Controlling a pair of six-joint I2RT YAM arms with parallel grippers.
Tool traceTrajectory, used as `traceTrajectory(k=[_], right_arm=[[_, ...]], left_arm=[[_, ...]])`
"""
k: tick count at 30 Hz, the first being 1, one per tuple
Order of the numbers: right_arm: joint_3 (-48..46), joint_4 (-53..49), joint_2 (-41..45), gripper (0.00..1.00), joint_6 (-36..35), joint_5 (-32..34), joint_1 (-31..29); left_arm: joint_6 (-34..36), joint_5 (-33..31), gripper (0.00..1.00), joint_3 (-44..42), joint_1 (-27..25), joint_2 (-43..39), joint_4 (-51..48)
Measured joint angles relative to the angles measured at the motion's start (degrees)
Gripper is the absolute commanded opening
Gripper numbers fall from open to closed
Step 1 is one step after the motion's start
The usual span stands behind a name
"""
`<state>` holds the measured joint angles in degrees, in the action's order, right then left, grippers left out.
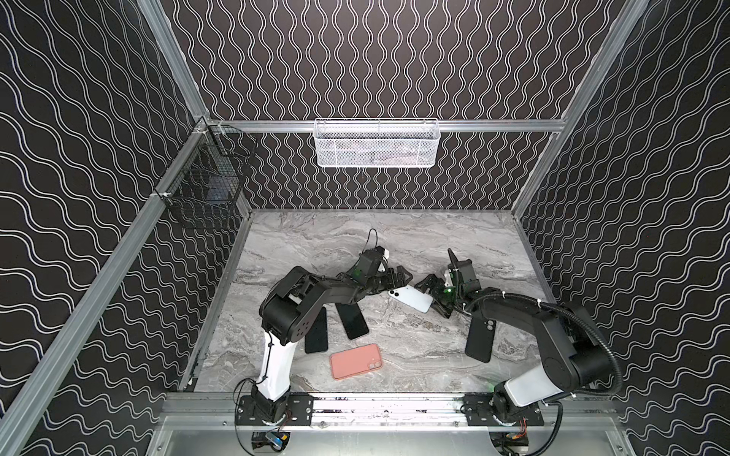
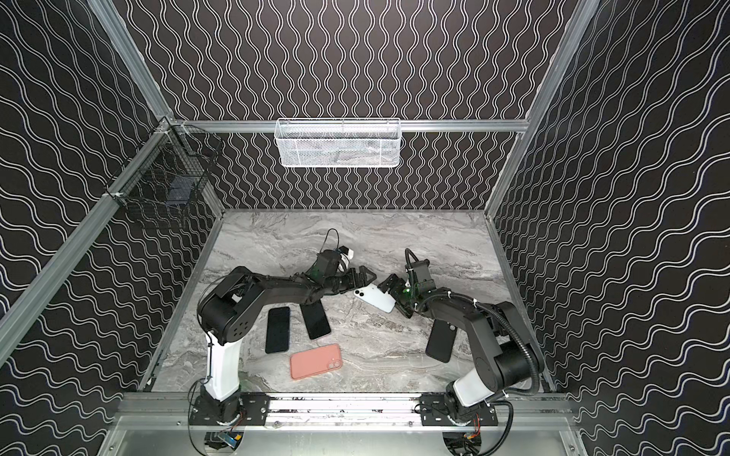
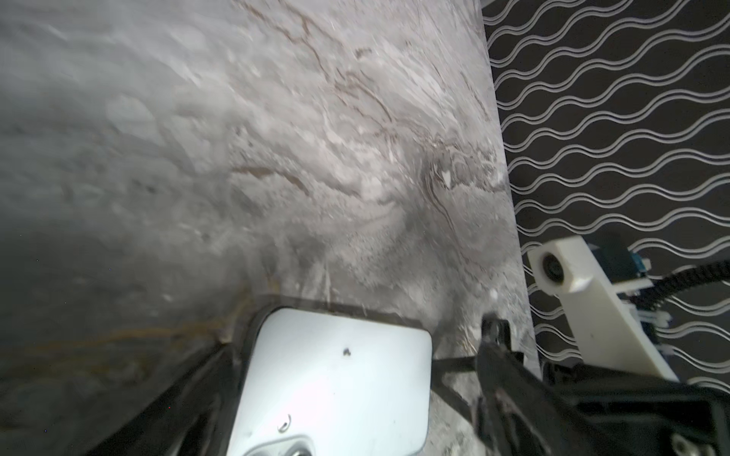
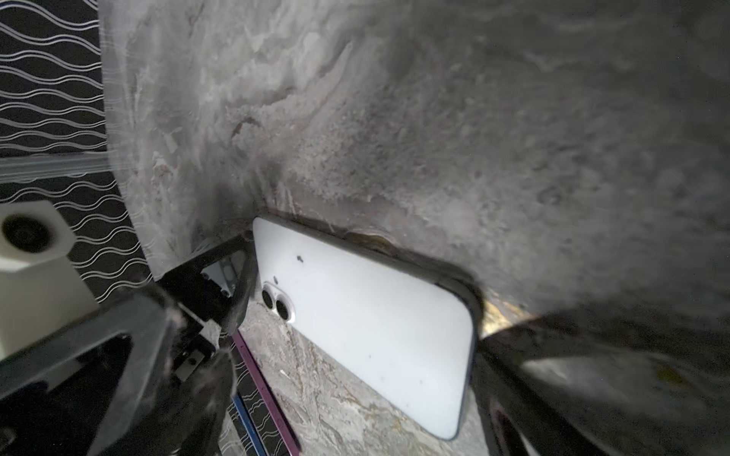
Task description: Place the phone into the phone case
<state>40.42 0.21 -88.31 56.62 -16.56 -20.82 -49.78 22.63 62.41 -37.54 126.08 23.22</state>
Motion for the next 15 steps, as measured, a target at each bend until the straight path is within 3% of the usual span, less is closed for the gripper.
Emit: traceTrajectory(k=[5,15], right_arm=[[1.86,-6.12,0.52,0.99,0.98,3.96,-0.76],[3.1,-12.11,2.01,0.99,-0.37,5.46,-0.9]], left_arm=[[-1.36,3.17,0.98,-0.26,-0.22,-0.13,-0.04],[-2.62,7.04,0.99,-0.72,-0.28,-0.31,-0.11]])
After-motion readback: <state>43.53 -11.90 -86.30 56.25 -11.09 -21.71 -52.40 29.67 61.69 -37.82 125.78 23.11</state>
